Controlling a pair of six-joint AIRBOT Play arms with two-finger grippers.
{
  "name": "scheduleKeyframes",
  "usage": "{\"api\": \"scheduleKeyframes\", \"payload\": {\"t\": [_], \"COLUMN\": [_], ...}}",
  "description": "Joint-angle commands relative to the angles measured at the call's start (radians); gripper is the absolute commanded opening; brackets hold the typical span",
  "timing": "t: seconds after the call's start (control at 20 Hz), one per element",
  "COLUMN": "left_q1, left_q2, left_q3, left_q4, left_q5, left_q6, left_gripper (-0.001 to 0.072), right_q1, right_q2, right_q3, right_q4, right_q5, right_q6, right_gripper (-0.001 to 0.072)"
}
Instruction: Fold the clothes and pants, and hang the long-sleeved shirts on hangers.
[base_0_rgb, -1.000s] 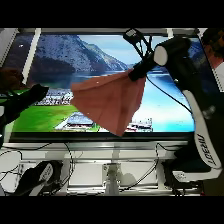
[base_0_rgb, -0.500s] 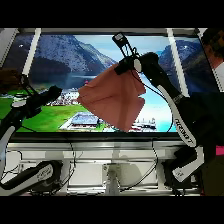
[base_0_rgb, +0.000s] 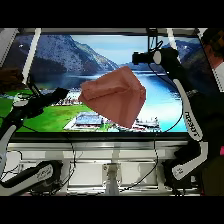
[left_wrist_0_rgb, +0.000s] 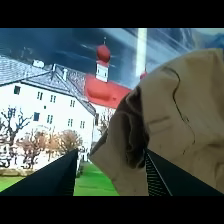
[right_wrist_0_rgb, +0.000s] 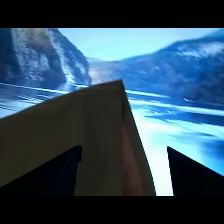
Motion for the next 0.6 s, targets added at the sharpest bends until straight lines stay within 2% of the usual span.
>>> {"api": "scheduleKeyframes", "payload": {"t": [0.0,0.05,0.15,0.3,0.4,0.55], "left_q1": [-0.001,-0.001,-0.001,-0.001,-0.008,-0.034], "left_q2": [-0.037,-0.074,-0.169,-0.308,-0.385,-0.478], "left_q3": [0.031,0.071,0.182,0.354,0.457,0.591], "left_q4": [0.042,0.097,0.208,0.293,0.383,0.529], "left_q5": [-0.087,-0.146,-0.268,-0.338,-0.407,-0.546], "left_q6": [0.006,0.005,-0.039,-0.072,-0.116,-0.118], "left_gripper": [0.0486,0.0486,0.0485,0.0494,0.0494,0.0496], "right_q1": [-0.079,-0.098,-0.123,-0.13,-0.13,-0.13], "right_q2": [0.017,0.02,0.021,0.029,0.045,0.082], "right_q3": [0.001,0.001,0.001,0.001,0.001,0.0], "right_q4": [0.0,0.003,0.011,0.011,0.016,0.036], "right_q5": [0.248,0.317,0.441,0.582,0.617,0.623], "right_q6": [0.018,-0.033,-0.119,-0.24,-0.283,-0.33], "right_gripper": [0.0588,0.0531,0.0519,0.0449,0.0449,0.0449]}}
